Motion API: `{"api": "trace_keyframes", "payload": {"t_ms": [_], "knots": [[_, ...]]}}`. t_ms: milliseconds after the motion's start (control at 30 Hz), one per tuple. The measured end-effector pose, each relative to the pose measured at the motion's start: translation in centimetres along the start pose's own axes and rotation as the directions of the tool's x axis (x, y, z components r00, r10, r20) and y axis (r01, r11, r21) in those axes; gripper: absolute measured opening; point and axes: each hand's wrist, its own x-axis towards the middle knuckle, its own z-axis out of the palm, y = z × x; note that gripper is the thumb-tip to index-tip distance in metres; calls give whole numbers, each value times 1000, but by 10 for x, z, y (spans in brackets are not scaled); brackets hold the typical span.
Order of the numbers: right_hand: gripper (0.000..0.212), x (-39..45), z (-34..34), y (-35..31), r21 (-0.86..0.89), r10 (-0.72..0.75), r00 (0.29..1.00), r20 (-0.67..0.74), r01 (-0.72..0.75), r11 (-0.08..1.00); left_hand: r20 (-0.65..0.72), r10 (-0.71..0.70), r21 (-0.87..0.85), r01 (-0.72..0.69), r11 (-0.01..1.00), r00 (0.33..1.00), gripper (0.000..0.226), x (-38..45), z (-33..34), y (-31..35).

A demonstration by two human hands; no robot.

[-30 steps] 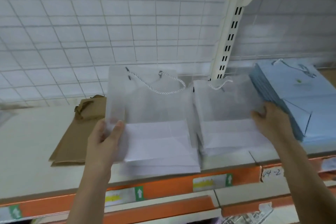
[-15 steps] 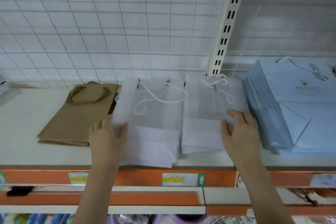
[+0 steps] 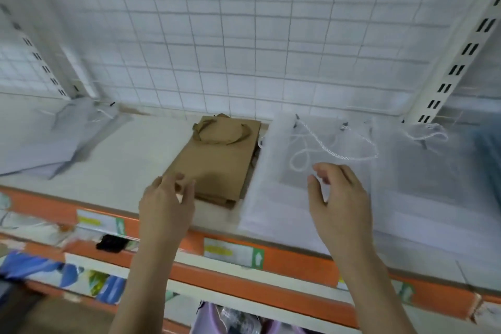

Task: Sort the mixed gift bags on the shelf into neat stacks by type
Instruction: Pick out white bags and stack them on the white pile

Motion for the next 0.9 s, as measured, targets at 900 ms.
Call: {"api": "trace_keyframes", "payload": {"t_ms": [900], "knots": [[22,-2,298,-266,91,72,940,333,-108,990,168,-501,168,476,863,849,104,224,-151,-304]]}}
